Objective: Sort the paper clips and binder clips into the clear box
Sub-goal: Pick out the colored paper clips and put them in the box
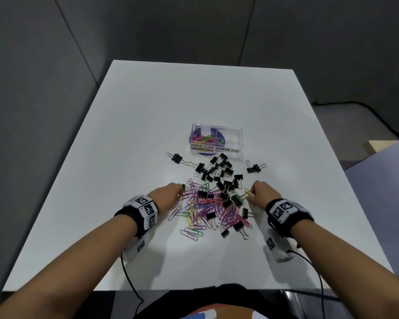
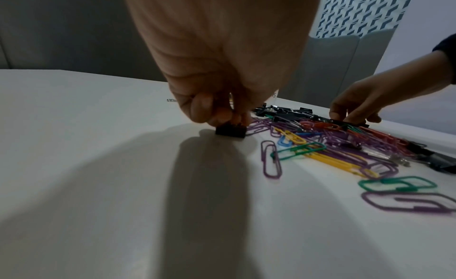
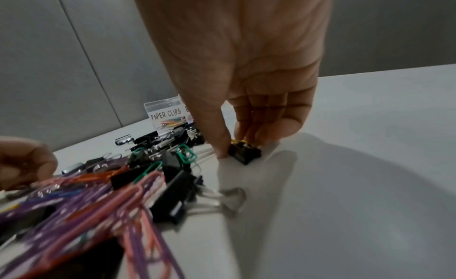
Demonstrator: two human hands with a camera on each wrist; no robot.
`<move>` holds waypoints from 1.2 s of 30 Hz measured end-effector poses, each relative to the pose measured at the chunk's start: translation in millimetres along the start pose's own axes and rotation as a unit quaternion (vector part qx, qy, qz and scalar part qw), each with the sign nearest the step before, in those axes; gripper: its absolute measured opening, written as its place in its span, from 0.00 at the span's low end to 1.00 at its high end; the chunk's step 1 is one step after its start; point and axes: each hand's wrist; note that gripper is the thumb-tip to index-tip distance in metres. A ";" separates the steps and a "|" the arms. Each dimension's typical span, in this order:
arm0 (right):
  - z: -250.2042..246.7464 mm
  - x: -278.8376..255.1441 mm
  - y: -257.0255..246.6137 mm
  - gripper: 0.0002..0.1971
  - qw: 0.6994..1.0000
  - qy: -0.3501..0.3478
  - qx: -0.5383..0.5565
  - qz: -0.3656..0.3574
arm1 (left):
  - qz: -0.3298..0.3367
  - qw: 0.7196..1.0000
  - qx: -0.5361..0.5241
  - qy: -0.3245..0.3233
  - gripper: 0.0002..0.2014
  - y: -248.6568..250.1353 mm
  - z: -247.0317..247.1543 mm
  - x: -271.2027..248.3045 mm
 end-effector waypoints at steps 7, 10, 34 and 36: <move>-3.9 18.3 -11.4 0.17 1.000 -0.025 0.008 0.018 | -0.004 1.000 -0.018 0.004 0.16 12.1 3.7 8.9; -9.6 16.5 -16.2 0.08 1.000 -0.023 -0.010 0.002 | 0.002 0.999 -0.037 0.011 0.16 16.8 2.3 10.3; -2.2 -38.6 12.4 0.15 0.967 0.011 -0.136 -0.216 | -0.028 0.997 0.064 -0.046 0.12 4.0 -0.5 -7.4; 0.2 -29.4 6.2 0.16 0.957 0.019 -0.163 -0.238 | -0.033 0.997 0.058 -0.042 0.11 3.9 -0.9 -6.4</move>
Point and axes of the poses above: each hand's wrist, its own x-axis towards the middle knuckle, its own z-axis out of the palm, y = z × x, and after that the axes turned 5 degrees about -z, right-handed
